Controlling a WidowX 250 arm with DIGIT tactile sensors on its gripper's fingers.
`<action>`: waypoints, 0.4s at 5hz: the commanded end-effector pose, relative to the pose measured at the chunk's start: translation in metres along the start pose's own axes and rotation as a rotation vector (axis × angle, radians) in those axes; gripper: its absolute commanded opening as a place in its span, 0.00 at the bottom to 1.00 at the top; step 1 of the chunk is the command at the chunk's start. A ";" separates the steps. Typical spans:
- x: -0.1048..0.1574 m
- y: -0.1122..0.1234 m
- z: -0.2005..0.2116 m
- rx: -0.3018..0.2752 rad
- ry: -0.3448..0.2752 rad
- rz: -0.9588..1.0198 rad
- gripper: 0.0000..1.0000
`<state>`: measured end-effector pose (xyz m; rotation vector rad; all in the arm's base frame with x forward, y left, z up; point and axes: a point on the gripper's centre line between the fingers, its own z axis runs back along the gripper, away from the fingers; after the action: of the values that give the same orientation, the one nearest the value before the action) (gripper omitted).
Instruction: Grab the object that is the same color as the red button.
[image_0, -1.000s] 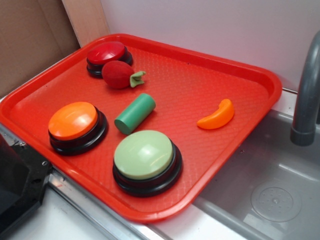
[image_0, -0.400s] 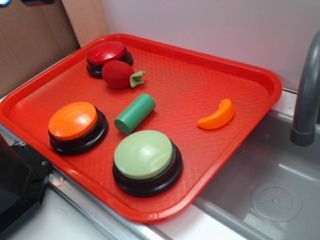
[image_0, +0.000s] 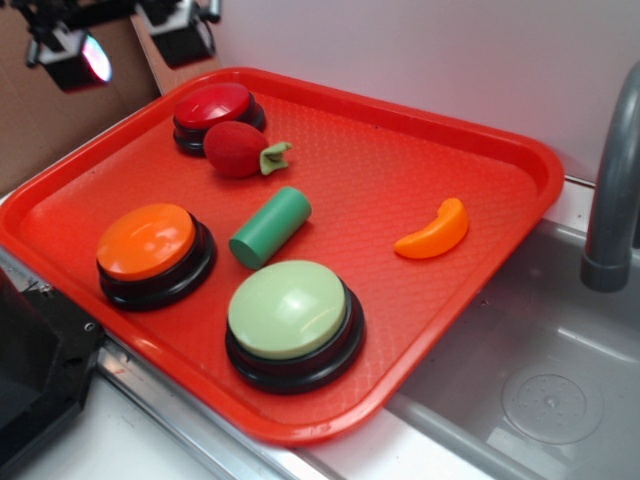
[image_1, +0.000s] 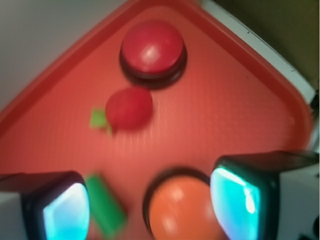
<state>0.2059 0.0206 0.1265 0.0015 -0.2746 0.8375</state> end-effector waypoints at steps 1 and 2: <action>0.017 -0.011 -0.044 0.001 -0.168 0.085 1.00; 0.028 -0.012 -0.068 0.022 -0.183 0.105 1.00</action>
<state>0.2437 0.0304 0.0571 0.1072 -0.4085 0.9332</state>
